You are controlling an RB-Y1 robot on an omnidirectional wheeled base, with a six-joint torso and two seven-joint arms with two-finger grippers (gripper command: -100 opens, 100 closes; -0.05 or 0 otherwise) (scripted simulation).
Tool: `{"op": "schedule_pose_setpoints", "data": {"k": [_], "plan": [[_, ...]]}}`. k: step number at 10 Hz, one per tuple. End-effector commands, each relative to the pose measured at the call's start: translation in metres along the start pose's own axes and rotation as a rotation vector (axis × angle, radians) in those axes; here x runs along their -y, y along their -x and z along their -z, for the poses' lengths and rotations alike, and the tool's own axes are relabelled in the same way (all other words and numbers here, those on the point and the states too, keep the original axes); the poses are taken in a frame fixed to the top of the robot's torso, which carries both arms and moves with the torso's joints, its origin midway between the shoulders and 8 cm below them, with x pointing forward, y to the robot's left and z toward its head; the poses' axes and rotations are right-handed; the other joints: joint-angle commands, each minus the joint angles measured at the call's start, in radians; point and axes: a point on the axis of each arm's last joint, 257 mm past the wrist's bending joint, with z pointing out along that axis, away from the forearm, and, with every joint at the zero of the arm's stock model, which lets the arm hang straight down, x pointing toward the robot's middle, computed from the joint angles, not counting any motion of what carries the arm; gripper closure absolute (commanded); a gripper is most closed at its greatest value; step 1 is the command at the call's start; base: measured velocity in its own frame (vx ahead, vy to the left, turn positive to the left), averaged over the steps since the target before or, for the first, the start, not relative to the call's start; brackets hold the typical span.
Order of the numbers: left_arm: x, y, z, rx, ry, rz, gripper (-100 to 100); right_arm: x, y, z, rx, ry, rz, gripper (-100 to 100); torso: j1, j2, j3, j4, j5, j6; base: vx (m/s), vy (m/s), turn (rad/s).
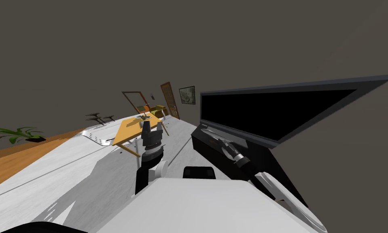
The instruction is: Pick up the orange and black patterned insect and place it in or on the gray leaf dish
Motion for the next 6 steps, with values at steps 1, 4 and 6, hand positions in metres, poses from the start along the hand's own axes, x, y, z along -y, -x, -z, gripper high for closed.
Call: {"op": "schedule_pose_setpoints", "data": {"k": [1, 4, 6], "plan": [[0.000, 0.000, 0.000, 0.000, 0.000, 0.000, 0, 0.007, -0.006, 0.005, -0.033, -0.015, 0.033, -100, 0.000, 0.000, 0.000, 0.000, 0.000, 0.000, 0.018, 0.042, 0.113], [0.000, 0.000, 0.000, 0.000, 0.000, 0.000, 0, 0.042, -0.042, 0.022, -0.151, -0.074, 0.116, -100, -0.001, -0.001, 0.000, 0.000, 0.000, 0.001, 0.037, 0.044, 0.210], [0.000, 0.000, 0.000, 0.000, 0.000, 0.000, 0, 0.058, -0.059, 0.032, -0.210, -0.098, 0.166, -100, -0.001, 0.000, 0.000, 0.000, 0.000, 0.001, 0.038, 0.032, 0.135]]}}
